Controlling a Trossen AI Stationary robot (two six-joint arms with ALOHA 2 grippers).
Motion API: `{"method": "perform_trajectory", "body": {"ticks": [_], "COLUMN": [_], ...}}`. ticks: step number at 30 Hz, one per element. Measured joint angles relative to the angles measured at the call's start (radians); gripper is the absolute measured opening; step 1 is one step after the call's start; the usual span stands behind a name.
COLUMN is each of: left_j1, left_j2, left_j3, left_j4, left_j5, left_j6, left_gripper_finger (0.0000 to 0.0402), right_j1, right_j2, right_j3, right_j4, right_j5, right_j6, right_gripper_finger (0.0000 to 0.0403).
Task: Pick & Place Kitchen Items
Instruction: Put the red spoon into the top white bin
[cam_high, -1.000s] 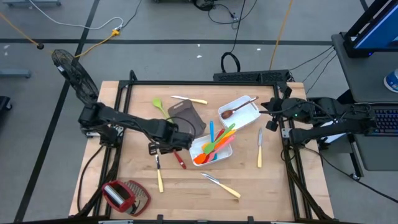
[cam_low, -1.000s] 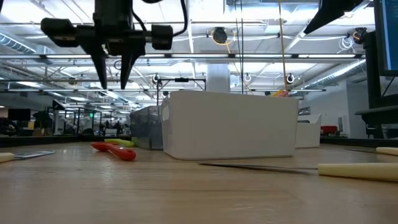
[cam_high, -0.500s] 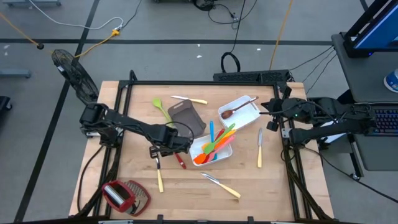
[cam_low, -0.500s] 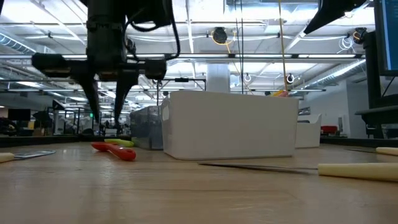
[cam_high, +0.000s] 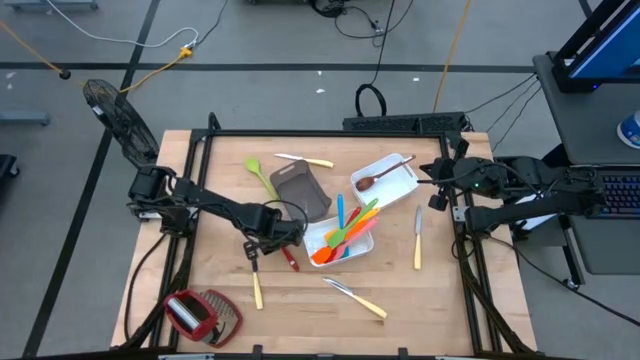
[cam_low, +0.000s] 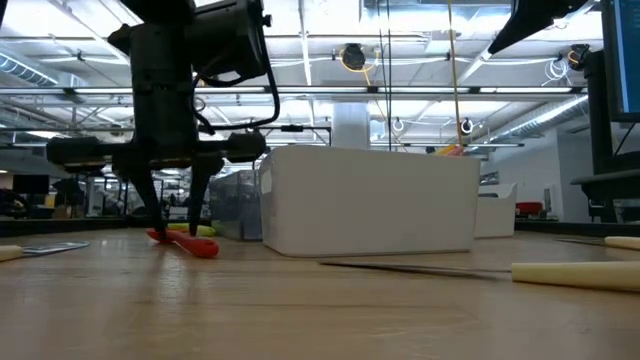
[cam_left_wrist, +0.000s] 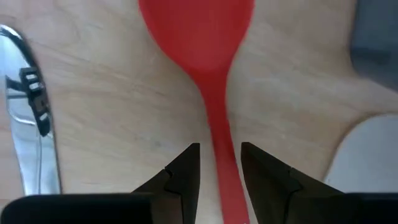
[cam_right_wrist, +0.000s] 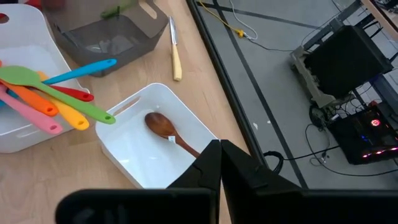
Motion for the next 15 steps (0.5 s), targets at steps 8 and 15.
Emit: {"method": "perform_trajectory", "body": {"ticks": [8,15], "left_j1": [0.000,-0.004], "left_j2": [0.004,0.066], "left_j3": [-0.012,-0.007], "left_j4": [0.020,0.064], "left_j5": [-0.058,-0.043], "left_j6": [-0.025,-0.033], "left_gripper_finger": [0.0120,0.0120], "right_j1": [0.000,0.000], "right_j2": [0.000,0.000], "right_j3": [0.000,0.000], "right_j4": [0.000,-0.001], "right_j5": [0.001,0.001], "right_j6": [0.000,-0.003], "right_gripper_finger": [0.0004,0.0004]}}
